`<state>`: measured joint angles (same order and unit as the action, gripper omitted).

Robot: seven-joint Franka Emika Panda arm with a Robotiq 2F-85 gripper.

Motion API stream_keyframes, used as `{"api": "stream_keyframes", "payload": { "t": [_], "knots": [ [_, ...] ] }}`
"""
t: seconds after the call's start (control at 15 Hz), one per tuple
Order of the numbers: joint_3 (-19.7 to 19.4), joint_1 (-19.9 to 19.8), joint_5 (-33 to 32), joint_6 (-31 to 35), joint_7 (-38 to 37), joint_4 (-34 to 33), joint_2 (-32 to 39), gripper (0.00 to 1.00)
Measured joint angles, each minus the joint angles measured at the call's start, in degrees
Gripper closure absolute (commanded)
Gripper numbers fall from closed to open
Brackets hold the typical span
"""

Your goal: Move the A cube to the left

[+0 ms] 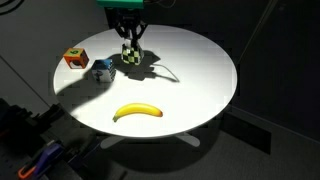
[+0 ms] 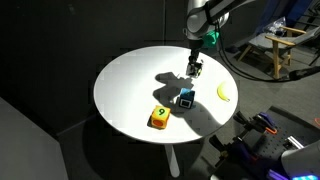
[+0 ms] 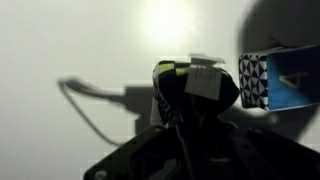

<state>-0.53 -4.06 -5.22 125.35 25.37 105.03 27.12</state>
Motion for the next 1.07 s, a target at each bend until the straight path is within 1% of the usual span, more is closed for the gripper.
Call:
{"api": "stream_keyframes", "payload": {
  "t": [0.33,0.6,0.87,1.07],
  "knots": [
    [0.84,-0.07,-3.51,-0.35,9.40,0.00,-0.53,0.93],
    [1.52,-0.16,-4.18,-0.35,16.52,0.00,-0.60,0.93],
    [2.13,-0.14,-4.32,-0.34,22.07,0.07,-0.60,0.93],
    [2.46,0.04,-5.67,-0.27,24.61,0.14,-0.60,0.93]
  ]
}}
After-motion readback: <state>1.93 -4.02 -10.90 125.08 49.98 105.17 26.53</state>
